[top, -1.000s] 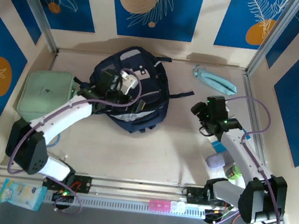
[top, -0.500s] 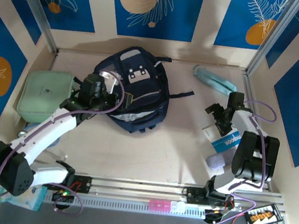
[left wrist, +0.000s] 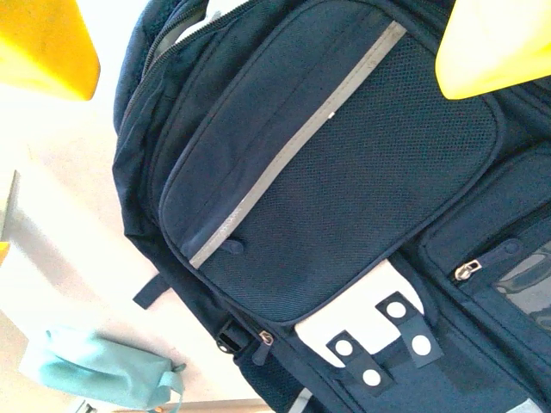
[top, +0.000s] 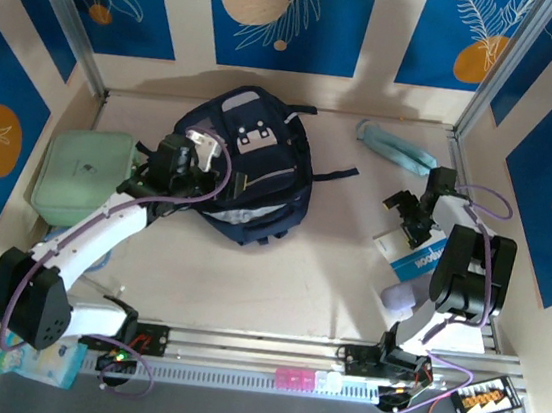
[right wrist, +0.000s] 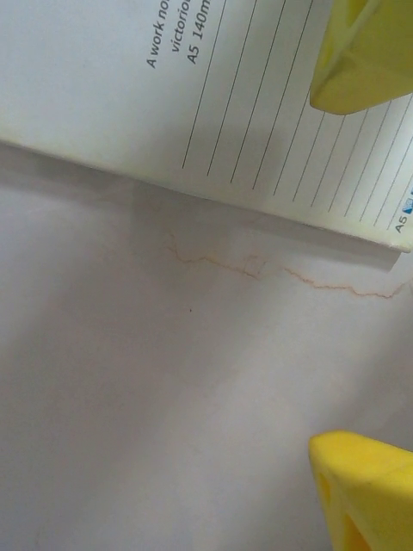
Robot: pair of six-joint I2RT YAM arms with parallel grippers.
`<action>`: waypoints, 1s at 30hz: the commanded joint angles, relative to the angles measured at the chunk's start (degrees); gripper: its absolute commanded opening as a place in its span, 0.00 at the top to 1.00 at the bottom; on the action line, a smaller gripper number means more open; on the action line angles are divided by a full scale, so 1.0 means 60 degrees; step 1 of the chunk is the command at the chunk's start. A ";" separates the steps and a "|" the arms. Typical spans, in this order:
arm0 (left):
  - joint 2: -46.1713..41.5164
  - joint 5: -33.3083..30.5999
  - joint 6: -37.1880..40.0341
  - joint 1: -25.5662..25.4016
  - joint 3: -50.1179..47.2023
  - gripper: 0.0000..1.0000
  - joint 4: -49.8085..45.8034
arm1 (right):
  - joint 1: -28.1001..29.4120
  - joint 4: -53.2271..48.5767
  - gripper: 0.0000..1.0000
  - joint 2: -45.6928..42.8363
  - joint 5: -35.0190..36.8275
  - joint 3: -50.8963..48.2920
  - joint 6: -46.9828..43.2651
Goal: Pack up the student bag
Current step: Move the book to the middle-right of the table.
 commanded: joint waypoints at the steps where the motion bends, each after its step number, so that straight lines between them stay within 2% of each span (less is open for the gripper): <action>1: 0.0169 0.0340 -0.0011 0.0118 0.0424 0.00 -0.0105 | 0.0194 -0.0405 0.05 0.0335 -0.0369 0.0127 -0.0139; 9: 0.0259 0.0389 0.0085 0.0134 0.0459 0.00 -0.0137 | 0.0955 -0.0631 0.06 0.0623 -0.0553 0.0316 -0.0271; 13: 0.0401 0.0623 0.0036 0.0134 0.0490 0.00 -0.0134 | 0.1501 -0.0596 0.06 0.0705 -0.1098 0.0362 -0.0358; 23: 0.0823 0.1161 -0.0169 0.0135 0.0808 0.00 -0.0337 | 0.3466 -0.0467 0.07 0.0700 -0.1896 0.0191 -0.0020; 30: 0.1166 0.1477 -0.0431 0.0091 0.1223 0.00 -0.0544 | 0.4883 -0.0036 0.10 -0.0309 -0.1801 -0.1074 0.1183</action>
